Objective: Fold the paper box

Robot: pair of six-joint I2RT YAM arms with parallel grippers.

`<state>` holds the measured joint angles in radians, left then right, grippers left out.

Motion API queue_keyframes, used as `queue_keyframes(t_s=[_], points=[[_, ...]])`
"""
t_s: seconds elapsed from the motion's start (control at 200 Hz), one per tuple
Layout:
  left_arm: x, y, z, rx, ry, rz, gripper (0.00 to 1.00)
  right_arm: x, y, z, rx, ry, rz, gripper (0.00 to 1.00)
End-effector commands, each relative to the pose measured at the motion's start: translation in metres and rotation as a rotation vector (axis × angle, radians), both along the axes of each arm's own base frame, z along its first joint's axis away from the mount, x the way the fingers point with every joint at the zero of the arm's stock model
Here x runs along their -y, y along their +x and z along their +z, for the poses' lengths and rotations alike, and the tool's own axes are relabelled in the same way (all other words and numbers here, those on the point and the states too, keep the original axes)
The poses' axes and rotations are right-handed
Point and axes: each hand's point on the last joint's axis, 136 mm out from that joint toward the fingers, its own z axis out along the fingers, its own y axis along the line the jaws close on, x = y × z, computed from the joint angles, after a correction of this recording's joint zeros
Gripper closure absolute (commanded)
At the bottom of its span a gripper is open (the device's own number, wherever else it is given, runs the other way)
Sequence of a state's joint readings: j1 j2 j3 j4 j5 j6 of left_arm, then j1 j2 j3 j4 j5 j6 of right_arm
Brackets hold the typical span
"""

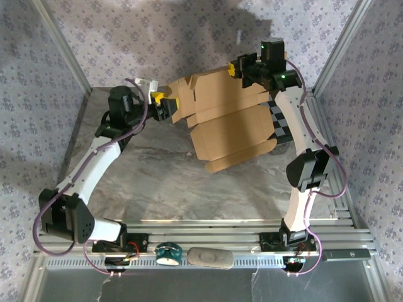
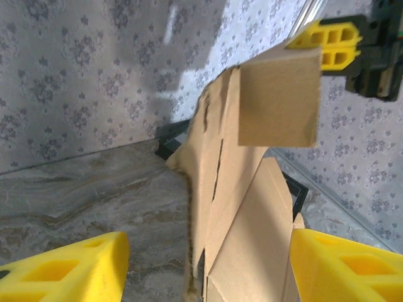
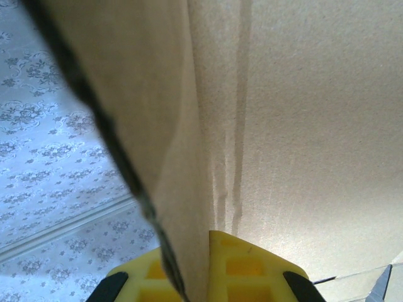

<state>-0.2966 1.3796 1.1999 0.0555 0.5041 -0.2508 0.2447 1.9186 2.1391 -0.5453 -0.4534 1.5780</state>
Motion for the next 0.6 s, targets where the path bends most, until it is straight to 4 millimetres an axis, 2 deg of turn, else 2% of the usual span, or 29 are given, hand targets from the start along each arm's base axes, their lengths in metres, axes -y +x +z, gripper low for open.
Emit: queue_keyframes(t_s=[0.0, 0.1, 0.21, 0.39, 0.455, 0.515, 0.595], points=[[0.01, 0.008, 0.015, 0.056, -0.001, -0.018, 0.34, -0.006, -0.003, 0.017, 0.039, 0.015, 0.017, 1.0], [0.016, 0.018, 0.008, 0.026, 0.05, 0.025, 0.41, -0.008, -0.004, 0.018, 0.039, 0.016, 0.014, 1.0], [0.011, 0.033, -0.003, -0.027, 0.053, 0.12, 0.65, -0.01, -0.004, 0.019, 0.039, 0.021, 0.009, 1.0], [0.019, 0.037, -0.008, -0.016, 0.096, 0.221, 0.86, -0.019, -0.008, 0.019, 0.051, 0.024, 0.003, 1.0], [0.018, 0.04, -0.013, -0.021, 0.157, 0.294, 1.0, -0.021, -0.009, 0.016, 0.053, 0.034, -0.017, 1.0], [0.009, 0.043, -0.02, -0.03, 0.22, 0.4, 1.0, -0.023, -0.011, 0.016, 0.072, 0.06, -0.042, 1.0], [0.001, 0.047, -0.025, -0.035, 0.257, 0.489, 1.0, -0.029, -0.015, 0.006, 0.063, 0.086, -0.066, 1.0]])
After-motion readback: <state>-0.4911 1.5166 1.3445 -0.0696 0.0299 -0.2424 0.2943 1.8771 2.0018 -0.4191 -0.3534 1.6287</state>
